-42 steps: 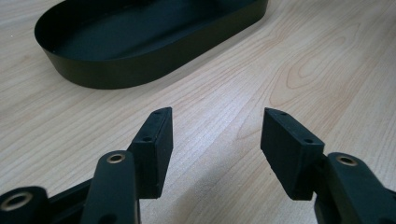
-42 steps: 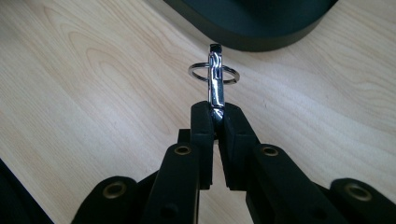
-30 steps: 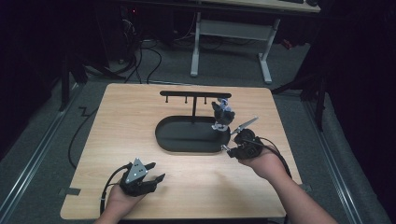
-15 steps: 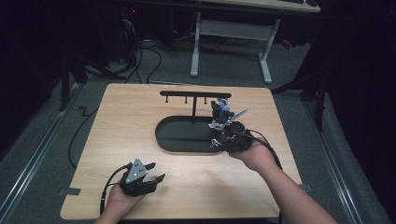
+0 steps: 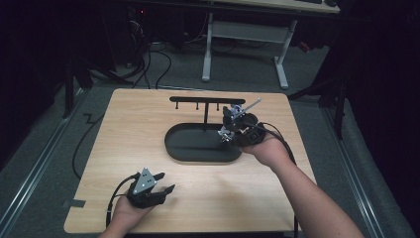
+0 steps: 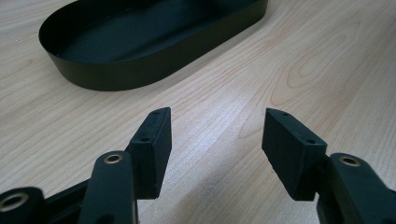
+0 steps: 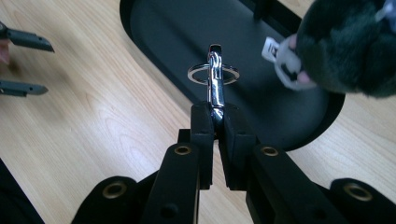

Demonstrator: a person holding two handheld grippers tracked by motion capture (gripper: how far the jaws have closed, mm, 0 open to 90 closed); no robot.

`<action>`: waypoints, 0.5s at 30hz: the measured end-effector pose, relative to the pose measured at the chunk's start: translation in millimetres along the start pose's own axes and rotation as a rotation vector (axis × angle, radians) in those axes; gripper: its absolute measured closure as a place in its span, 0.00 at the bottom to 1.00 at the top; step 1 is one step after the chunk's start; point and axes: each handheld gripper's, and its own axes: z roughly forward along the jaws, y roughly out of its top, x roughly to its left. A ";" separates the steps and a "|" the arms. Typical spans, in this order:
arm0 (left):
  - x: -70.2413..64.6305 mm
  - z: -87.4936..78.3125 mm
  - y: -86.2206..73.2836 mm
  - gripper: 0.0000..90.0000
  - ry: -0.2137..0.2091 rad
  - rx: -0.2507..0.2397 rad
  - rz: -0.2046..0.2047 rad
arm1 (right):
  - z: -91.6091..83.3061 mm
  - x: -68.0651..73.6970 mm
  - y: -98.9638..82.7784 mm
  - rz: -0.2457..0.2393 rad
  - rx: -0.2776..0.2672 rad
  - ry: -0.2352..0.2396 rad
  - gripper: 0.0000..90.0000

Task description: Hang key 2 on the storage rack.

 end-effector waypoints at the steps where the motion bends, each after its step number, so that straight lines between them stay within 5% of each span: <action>1: 0.1 -0.1 0.1 0.48 0.000 0.000 0.000 | -0.6 -0.2 2.3 0.006 0.000 -0.004 0.94; 15: 0.0 -0.1 -0.3 0.48 0.004 0.002 0.005 | -10.7 -13.9 27.1 0.037 -0.029 -0.041 0.94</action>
